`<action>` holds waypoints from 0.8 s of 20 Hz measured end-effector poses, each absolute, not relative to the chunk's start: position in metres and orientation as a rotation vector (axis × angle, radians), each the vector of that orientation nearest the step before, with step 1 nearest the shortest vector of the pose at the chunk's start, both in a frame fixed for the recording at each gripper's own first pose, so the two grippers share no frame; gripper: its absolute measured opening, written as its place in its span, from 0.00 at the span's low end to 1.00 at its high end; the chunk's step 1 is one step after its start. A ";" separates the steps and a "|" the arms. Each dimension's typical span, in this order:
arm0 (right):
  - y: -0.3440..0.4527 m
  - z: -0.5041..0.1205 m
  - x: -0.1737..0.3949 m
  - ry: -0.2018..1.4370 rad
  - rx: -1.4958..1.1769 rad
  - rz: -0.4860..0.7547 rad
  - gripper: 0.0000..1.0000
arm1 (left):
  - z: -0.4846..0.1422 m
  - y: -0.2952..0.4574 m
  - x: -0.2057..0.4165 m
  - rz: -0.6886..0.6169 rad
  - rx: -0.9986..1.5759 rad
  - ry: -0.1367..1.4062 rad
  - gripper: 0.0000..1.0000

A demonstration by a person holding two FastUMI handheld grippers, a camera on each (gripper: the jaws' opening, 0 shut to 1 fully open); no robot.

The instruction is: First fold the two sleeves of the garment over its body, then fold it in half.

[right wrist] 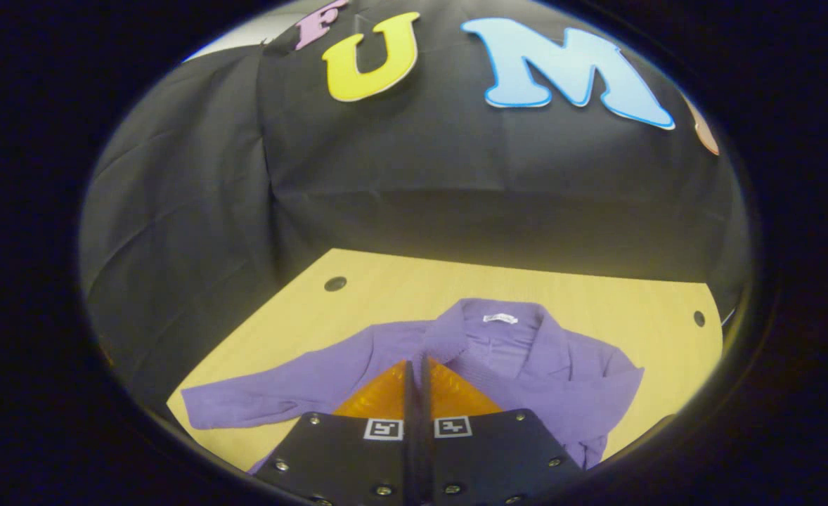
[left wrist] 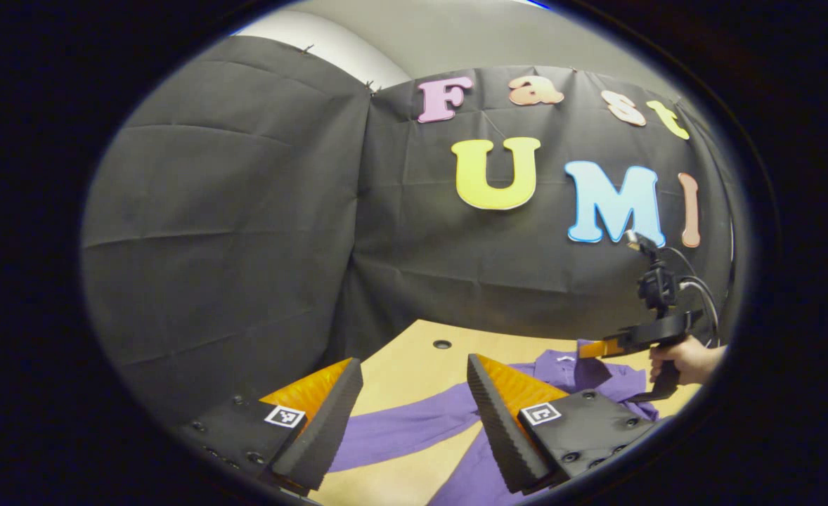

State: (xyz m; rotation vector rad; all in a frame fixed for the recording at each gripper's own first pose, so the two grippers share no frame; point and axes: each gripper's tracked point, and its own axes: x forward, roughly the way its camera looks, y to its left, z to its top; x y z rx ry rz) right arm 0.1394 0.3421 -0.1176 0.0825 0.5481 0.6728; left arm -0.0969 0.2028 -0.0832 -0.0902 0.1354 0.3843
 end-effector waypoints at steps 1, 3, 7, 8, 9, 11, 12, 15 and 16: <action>0.349 -0.126 0.139 0.567 0.068 0.671 0.01 | -0.086 0.204 -0.099 0.382 -0.083 0.139 0.94; 0.357 -0.138 0.141 0.590 0.042 0.655 0.03 | -0.089 0.208 -0.102 0.379 -0.077 0.146 0.94; 0.362 -0.138 0.133 0.577 -0.003 0.649 0.23 | -0.091 0.221 -0.109 0.385 -0.078 0.148 0.94; 0.362 -0.136 0.130 0.563 -0.016 0.647 0.49 | -0.093 0.223 -0.109 0.385 -0.080 0.150 0.94; 0.362 -0.131 0.128 0.548 -0.026 0.644 0.64 | -0.096 0.226 -0.110 0.386 -0.085 0.152 0.94; 0.359 -0.123 0.126 0.521 -0.035 0.629 0.94 | -0.103 0.230 -0.109 0.383 -0.092 0.159 0.94; 0.358 -0.117 0.121 0.512 -0.028 0.629 0.97 | -0.107 0.233 -0.108 0.382 -0.096 0.162 0.94; 0.351 -0.092 0.111 0.473 -0.001 0.616 0.98 | -0.121 0.245 -0.104 0.388 -0.110 0.181 0.94; 0.348 -0.083 0.108 0.451 0.008 0.610 0.98 | -0.129 0.250 -0.102 0.392 -0.121 0.192 0.94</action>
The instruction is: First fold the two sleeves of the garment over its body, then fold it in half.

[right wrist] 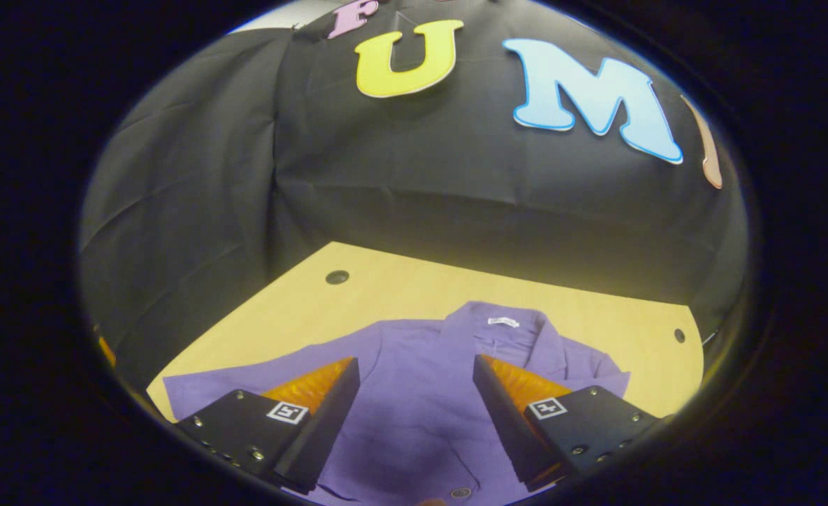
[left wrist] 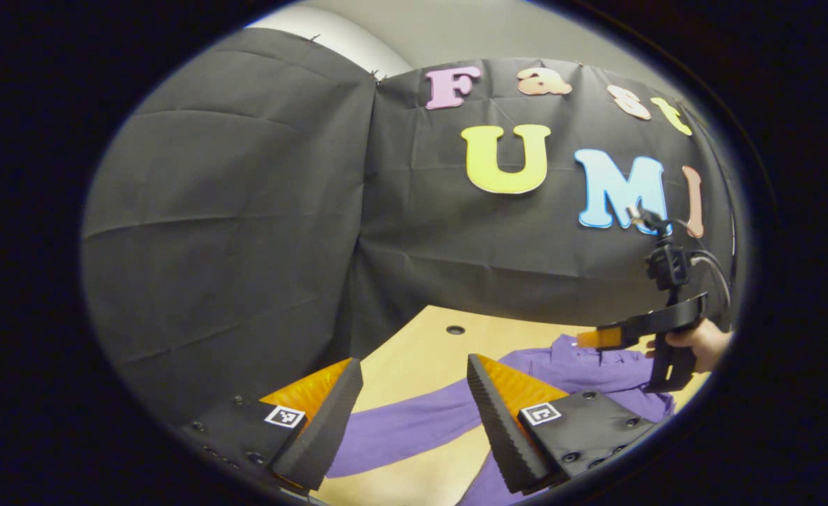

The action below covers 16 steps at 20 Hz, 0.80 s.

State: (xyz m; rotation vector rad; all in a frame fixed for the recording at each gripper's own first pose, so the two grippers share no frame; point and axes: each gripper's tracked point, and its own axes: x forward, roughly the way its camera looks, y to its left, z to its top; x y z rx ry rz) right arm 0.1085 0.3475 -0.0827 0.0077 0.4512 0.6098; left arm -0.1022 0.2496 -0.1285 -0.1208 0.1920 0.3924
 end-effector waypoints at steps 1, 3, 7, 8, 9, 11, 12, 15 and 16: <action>0.343 -0.072 0.105 0.431 0.015 0.602 0.97 | -0.136 0.255 -0.101 0.399 -0.136 0.202 0.94; 0.334 -0.053 0.097 0.389 0.028 0.579 0.97 | -0.155 0.271 -0.101 0.435 -0.163 0.231 0.94; 0.321 -0.024 0.077 0.341 0.067 0.561 0.97 | -0.214 0.313 -0.112 0.574 -0.232 0.348 0.94; 0.317 -0.021 0.072 0.336 0.069 0.558 0.94 | -0.230 0.321 -0.116 0.615 -0.251 0.389 0.94; 0.313 -0.017 0.066 0.335 0.068 0.560 0.94 | -0.248 0.331 -0.122 0.652 -0.265 0.429 0.94; 0.307 -0.015 0.056 0.335 0.063 0.558 0.97 | -0.275 0.345 -0.130 0.707 -0.281 0.496 0.94; 0.303 -0.015 0.051 0.337 0.061 0.555 0.97 | -0.286 0.350 -0.133 0.726 -0.294 0.523 0.94; 0.292 -0.017 0.039 0.342 0.051 0.541 0.97 | -0.308 0.357 -0.136 0.759 -0.351 0.562 0.96; 0.289 -0.018 0.035 0.345 0.047 0.537 0.97 | -0.314 0.360 -0.137 0.772 -0.360 0.573 0.94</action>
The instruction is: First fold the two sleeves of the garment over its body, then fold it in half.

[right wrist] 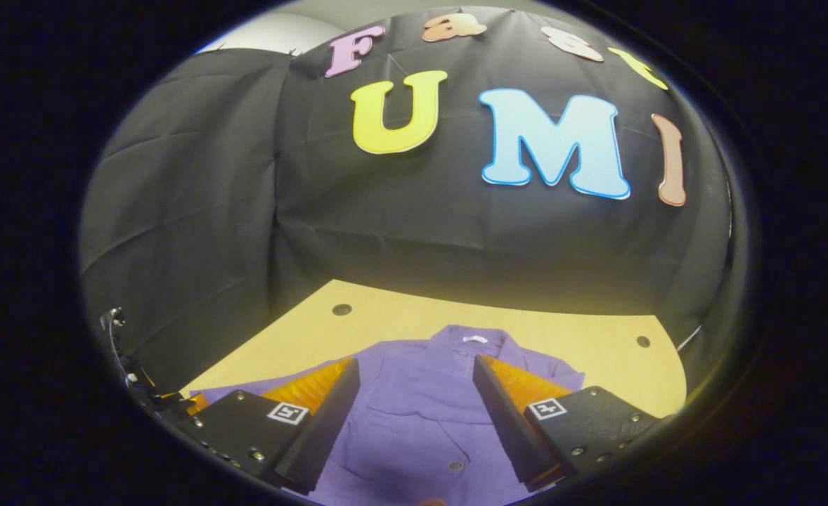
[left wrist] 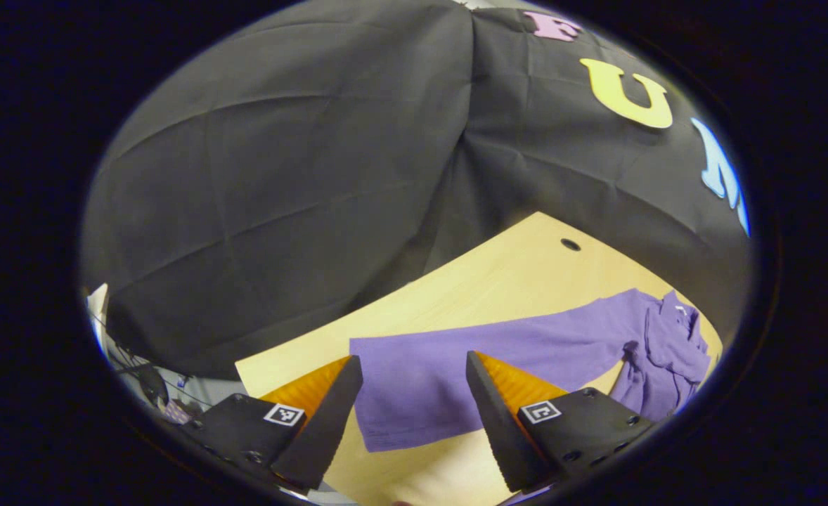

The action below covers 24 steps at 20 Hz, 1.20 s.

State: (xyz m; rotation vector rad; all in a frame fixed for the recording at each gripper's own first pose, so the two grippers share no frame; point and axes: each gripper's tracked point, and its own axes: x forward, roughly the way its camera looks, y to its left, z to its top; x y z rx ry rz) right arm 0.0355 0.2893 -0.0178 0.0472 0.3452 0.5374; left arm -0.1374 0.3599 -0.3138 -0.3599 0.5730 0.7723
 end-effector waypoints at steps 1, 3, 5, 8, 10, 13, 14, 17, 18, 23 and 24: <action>0.286 -0.018 0.032 0.346 0.042 0.534 0.97 | -0.324 0.364 -0.139 0.782 -0.365 0.587 0.94; 0.279 -0.022 0.027 0.349 0.029 0.527 0.97 | -0.338 0.369 -0.138 0.795 -0.368 0.614 0.94; 0.272 -0.025 0.024 0.356 0.021 0.517 0.97 | -0.350 0.371 -0.136 0.805 -0.373 0.633 0.95; 0.269 -0.027 0.021 0.374 0.044 0.516 0.97 | -0.358 0.372 -0.136 0.805 -0.375 0.654 0.97; 0.267 -0.025 0.020 0.374 0.048 0.518 0.97 | -0.365 0.372 -0.135 0.809 -0.377 0.668 0.99; 0.264 -0.024 0.018 0.374 0.055 0.529 0.97 | -0.369 0.373 -0.137 0.820 -0.369 0.683 0.97; 0.262 -0.023 0.018 0.372 0.053 0.530 0.97 | -0.369 0.372 -0.136 0.823 -0.361 0.685 0.95; 0.256 -0.025 0.019 0.369 0.042 0.534 0.97 | -0.372 0.371 -0.133 0.817 -0.317 0.683 0.95; 0.254 -0.025 0.019 0.368 0.046 0.536 0.97 | -0.372 0.371 -0.131 0.810 -0.313 0.677 0.83; 0.234 -0.031 0.022 0.377 0.083 0.521 0.97 | -0.371 0.366 -0.118 0.787 -0.320 0.639 0.24; 0.229 -0.032 0.022 0.380 0.089 0.516 0.98 | -0.371 0.367 -0.120 0.770 -0.300 0.650 0.13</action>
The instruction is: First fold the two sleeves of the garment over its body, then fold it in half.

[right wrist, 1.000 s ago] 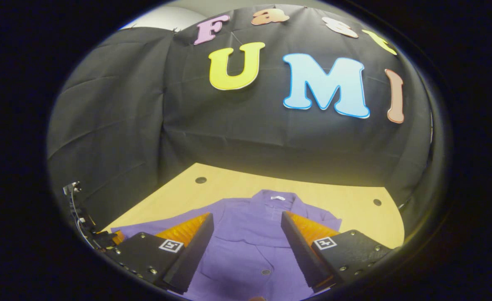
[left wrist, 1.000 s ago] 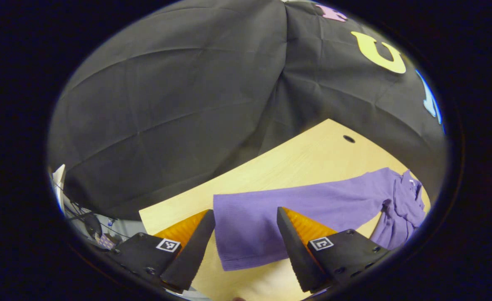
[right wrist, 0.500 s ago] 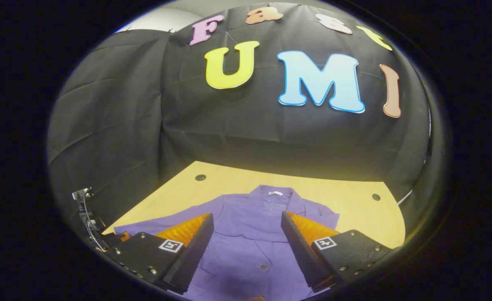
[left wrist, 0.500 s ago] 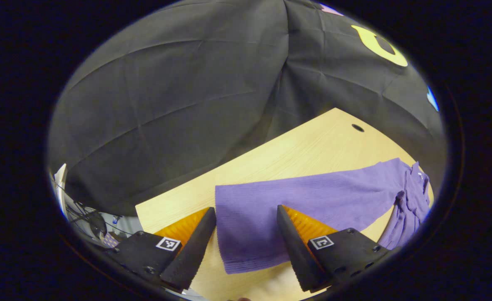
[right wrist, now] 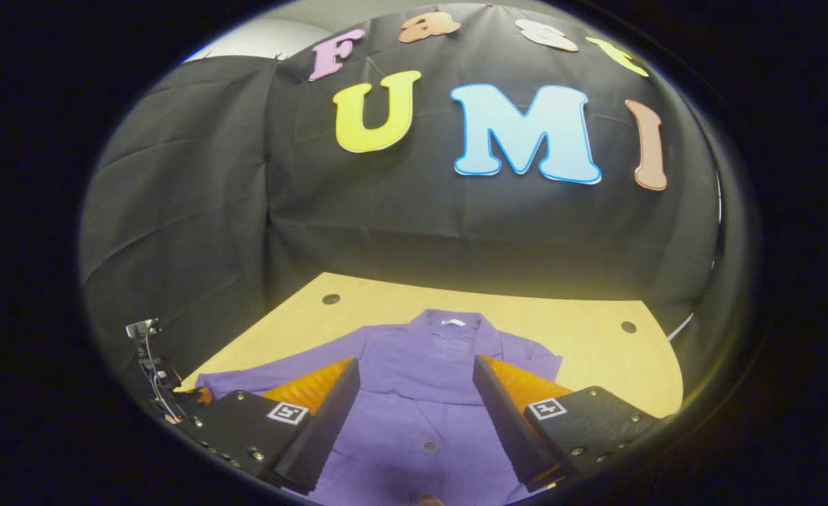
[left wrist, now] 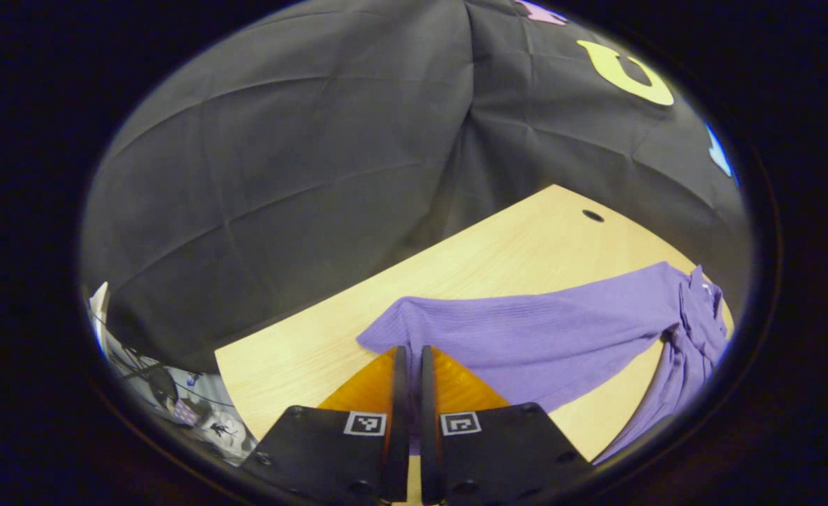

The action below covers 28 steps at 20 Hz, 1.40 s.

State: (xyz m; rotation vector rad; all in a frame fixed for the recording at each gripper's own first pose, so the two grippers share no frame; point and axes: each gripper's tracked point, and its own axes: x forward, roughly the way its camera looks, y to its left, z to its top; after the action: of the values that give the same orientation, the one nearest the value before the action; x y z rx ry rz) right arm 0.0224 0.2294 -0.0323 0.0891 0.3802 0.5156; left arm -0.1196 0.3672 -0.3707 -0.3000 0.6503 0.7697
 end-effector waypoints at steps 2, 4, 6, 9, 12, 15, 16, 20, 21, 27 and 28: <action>0.219 -0.036 0.024 0.388 0.101 0.503 0.97 | -0.370 0.366 -0.118 0.768 -0.297 0.663 0.07; 0.207 -0.039 0.025 0.392 0.110 0.487 0.98 | -0.368 0.362 -0.112 0.754 -0.328 0.673 0.07; 0.195 -0.040 0.028 0.389 0.116 0.470 0.97 | -0.362 0.352 -0.109 0.738 -0.391 0.668 0.07; 0.177 -0.043 0.033 0.384 0.126 0.443 0.97 | -0.341 0.342 -0.097 0.716 -0.459 0.620 0.07; 0.161 -0.045 0.039 0.381 0.144 0.421 0.98 | -0.314 0.328 -0.080 0.676 -0.481 0.585 0.07; 0.145 -0.049 0.044 0.379 0.159 0.403 0.97 | -0.277 0.304 -0.048 0.605 -0.493 0.522 0.07; 0.140 -0.050 0.046 0.379 0.163 0.399 0.98 | -0.265 0.292 -0.038 0.574 -0.480 0.508 0.07; 0.117 -0.062 0.056 0.388 0.172 0.373 0.97 | -0.217 0.236 0.010 0.446 -0.436 0.462 0.07; 0.110 -0.065 0.059 0.392 0.177 0.366 0.98 | -0.207 0.221 0.022 0.415 -0.431 0.451 0.07; 0.067 -0.076 0.075 0.383 0.143 0.301 0.97 | -0.159 0.129 0.093 0.273 -0.402 0.388 0.07; 0.060 -0.078 0.077 0.380 0.125 0.292 0.97 | -0.157 0.113 0.104 0.250 -0.393 0.383 0.07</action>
State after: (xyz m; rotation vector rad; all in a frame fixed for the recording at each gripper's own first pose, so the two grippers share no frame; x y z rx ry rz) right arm 0.0767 0.0601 -0.0776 0.1255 0.3797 0.2923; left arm 0.1042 0.1129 -0.1565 -0.3925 0.3829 0.2495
